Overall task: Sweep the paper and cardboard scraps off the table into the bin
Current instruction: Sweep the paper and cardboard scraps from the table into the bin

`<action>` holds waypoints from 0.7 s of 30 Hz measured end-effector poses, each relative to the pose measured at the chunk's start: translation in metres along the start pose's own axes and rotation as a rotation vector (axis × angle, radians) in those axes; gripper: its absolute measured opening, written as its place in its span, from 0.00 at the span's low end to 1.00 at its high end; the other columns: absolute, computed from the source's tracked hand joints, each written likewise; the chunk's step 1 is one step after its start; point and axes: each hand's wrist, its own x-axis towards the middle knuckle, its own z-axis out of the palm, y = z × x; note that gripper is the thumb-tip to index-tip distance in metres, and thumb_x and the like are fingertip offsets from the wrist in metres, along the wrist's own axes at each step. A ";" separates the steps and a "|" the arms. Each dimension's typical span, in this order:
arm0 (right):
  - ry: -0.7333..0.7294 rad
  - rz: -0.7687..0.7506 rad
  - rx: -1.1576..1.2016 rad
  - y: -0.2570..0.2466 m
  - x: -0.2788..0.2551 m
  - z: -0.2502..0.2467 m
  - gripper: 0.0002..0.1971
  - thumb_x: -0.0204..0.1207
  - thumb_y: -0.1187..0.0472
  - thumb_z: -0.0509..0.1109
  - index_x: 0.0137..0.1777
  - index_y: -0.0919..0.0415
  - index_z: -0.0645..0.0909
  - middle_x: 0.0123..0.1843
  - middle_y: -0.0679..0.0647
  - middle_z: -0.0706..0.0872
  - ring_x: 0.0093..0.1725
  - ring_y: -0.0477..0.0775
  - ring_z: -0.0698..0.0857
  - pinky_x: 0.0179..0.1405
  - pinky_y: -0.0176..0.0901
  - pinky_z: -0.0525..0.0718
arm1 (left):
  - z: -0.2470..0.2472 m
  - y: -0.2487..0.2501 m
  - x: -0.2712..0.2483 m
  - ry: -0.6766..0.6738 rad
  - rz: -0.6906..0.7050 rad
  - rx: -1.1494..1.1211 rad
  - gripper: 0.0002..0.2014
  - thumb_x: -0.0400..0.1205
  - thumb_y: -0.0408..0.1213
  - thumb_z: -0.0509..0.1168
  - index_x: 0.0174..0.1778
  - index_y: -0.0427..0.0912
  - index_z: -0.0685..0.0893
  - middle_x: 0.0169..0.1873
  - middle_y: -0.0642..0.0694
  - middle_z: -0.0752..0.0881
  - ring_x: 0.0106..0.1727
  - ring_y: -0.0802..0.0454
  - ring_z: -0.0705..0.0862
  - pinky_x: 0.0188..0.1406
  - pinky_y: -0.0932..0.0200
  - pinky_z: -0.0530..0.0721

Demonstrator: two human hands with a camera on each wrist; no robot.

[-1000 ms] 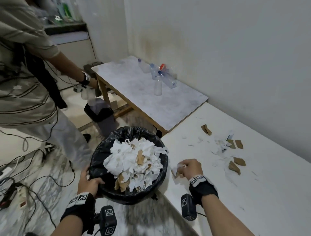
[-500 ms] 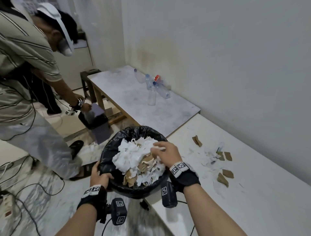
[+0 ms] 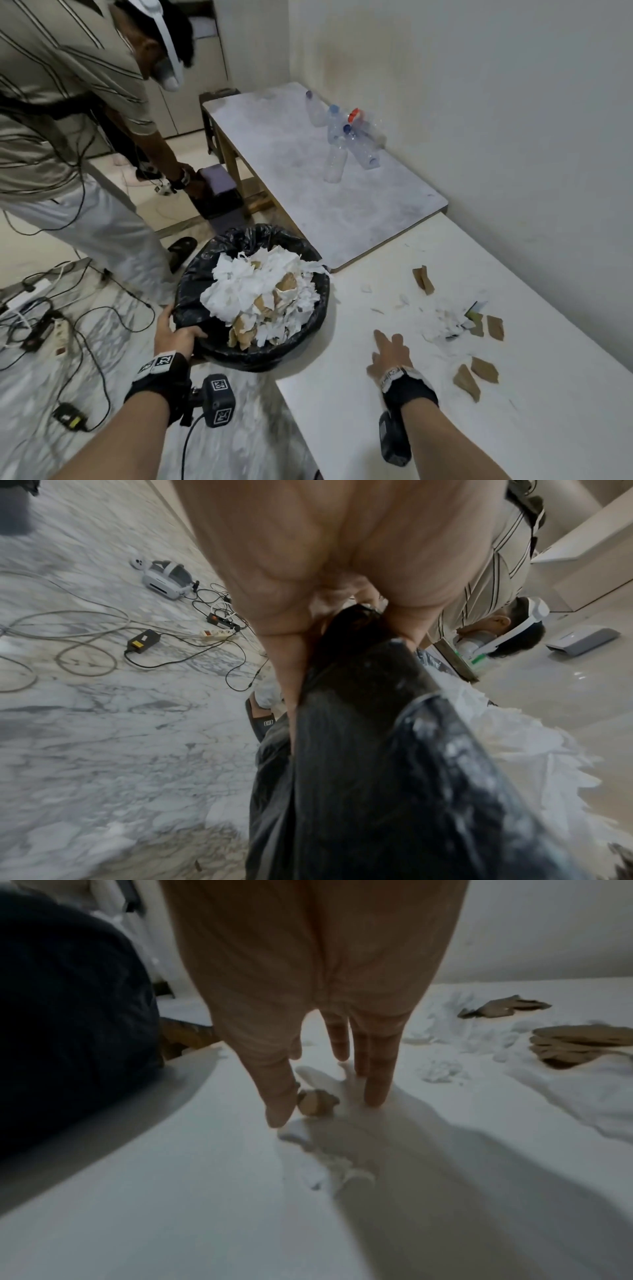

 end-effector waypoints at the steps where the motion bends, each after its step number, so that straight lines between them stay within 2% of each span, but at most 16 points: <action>1: 0.013 -0.038 -0.084 0.000 0.003 0.003 0.34 0.75 0.58 0.67 0.80 0.47 0.57 0.74 0.58 0.60 0.70 0.63 0.70 0.59 0.47 0.78 | 0.001 0.000 -0.001 -0.001 -0.014 0.002 0.44 0.69 0.15 0.63 0.76 0.62 0.72 0.62 0.41 0.81 0.44 0.35 0.84 0.42 0.30 0.89; 3: 0.083 -0.111 -0.181 0.001 0.010 0.008 0.24 0.77 0.65 0.62 0.73 0.52 0.67 0.69 0.57 0.67 0.65 0.60 0.72 0.55 0.43 0.77 | 0.003 0.000 -0.003 -0.006 -0.030 -0.007 0.44 0.70 0.15 0.62 0.76 0.63 0.72 0.60 0.41 0.82 0.44 0.35 0.85 0.44 0.27 0.88; 5: 0.151 -0.154 -0.121 0.004 0.013 0.009 0.14 0.75 0.72 0.58 0.54 0.56 0.78 0.55 0.56 0.72 0.56 0.58 0.76 0.38 0.40 0.74 | 0.008 0.001 -0.006 -0.013 -0.022 -0.020 0.43 0.72 0.14 0.62 0.77 0.61 0.72 0.58 0.41 0.82 0.42 0.37 0.84 0.44 0.28 0.88; 6: 0.165 -0.153 -0.096 0.006 0.014 0.008 0.13 0.73 0.74 0.58 0.44 0.56 0.77 0.46 0.53 0.71 0.50 0.57 0.77 0.31 0.39 0.69 | 0.010 0.001 -0.008 -0.019 -0.022 -0.029 0.43 0.72 0.14 0.61 0.77 0.60 0.72 0.58 0.42 0.81 0.41 0.38 0.84 0.44 0.29 0.88; 7: 0.171 -0.142 -0.060 0.008 0.014 0.006 0.12 0.72 0.75 0.58 0.39 0.56 0.76 0.38 0.50 0.68 0.47 0.56 0.78 0.29 0.40 0.67 | 0.013 0.001 -0.010 -0.019 -0.023 -0.034 0.43 0.73 0.13 0.61 0.77 0.60 0.72 0.58 0.42 0.80 0.41 0.40 0.83 0.44 0.30 0.88; 8: 0.160 -0.121 -0.022 0.010 0.016 0.005 0.13 0.72 0.74 0.60 0.36 0.56 0.77 0.34 0.48 0.68 0.44 0.56 0.79 0.31 0.41 0.70 | 0.015 0.000 -0.012 -0.024 -0.024 -0.037 0.43 0.73 0.13 0.61 0.77 0.59 0.72 0.57 0.43 0.80 0.41 0.40 0.82 0.45 0.31 0.88; 12: 0.089 -0.019 0.171 0.016 0.014 -0.003 0.17 0.69 0.66 0.73 0.23 0.52 0.75 0.32 0.50 0.83 0.43 0.55 0.87 0.42 0.42 0.86 | 0.022 -0.002 -0.014 -0.056 -0.020 -0.036 0.42 0.74 0.13 0.62 0.78 0.59 0.71 0.58 0.41 0.80 0.41 0.40 0.82 0.44 0.32 0.88; 15: 0.146 0.051 0.471 0.018 0.009 -0.008 0.16 0.64 0.66 0.80 0.20 0.54 0.80 0.27 0.50 0.86 0.36 0.58 0.89 0.41 0.47 0.90 | 0.026 -0.002 -0.012 -0.076 -0.024 -0.034 0.43 0.73 0.13 0.62 0.78 0.59 0.72 0.59 0.41 0.80 0.43 0.39 0.82 0.45 0.30 0.88; 17: 0.254 0.031 0.670 0.011 -0.001 -0.022 0.14 0.63 0.69 0.78 0.21 0.57 0.84 0.27 0.55 0.88 0.31 0.58 0.90 0.33 0.51 0.90 | 0.031 -0.001 -0.010 -0.091 -0.030 -0.035 0.43 0.71 0.14 0.63 0.77 0.60 0.72 0.59 0.41 0.81 0.44 0.38 0.83 0.46 0.27 0.87; 19: 0.333 -0.042 0.847 -0.005 -0.013 -0.047 0.12 0.67 0.74 0.76 0.26 0.59 0.86 0.27 0.55 0.89 0.25 0.47 0.89 0.24 0.40 0.87 | 0.033 -0.003 -0.004 -0.104 -0.013 -0.012 0.45 0.68 0.15 0.64 0.75 0.63 0.73 0.63 0.40 0.82 0.51 0.33 0.84 0.46 0.25 0.87; 20: 0.359 -0.080 0.934 -0.017 -0.021 -0.062 0.09 0.68 0.75 0.76 0.30 0.64 0.86 0.27 0.54 0.88 0.23 0.43 0.87 0.23 0.36 0.85 | 0.034 -0.004 -0.001 -0.117 -0.002 0.010 0.45 0.66 0.17 0.65 0.74 0.64 0.73 0.65 0.40 0.82 0.55 0.32 0.84 0.47 0.25 0.87; 21: 0.382 -0.120 0.985 -0.029 -0.028 -0.077 0.06 0.68 0.76 0.76 0.33 0.67 0.86 0.27 0.54 0.88 0.23 0.44 0.87 0.24 0.37 0.86 | 0.036 -0.007 0.005 -0.125 0.014 0.034 0.46 0.64 0.18 0.67 0.73 0.65 0.73 0.68 0.40 0.82 0.58 0.31 0.84 0.49 0.26 0.87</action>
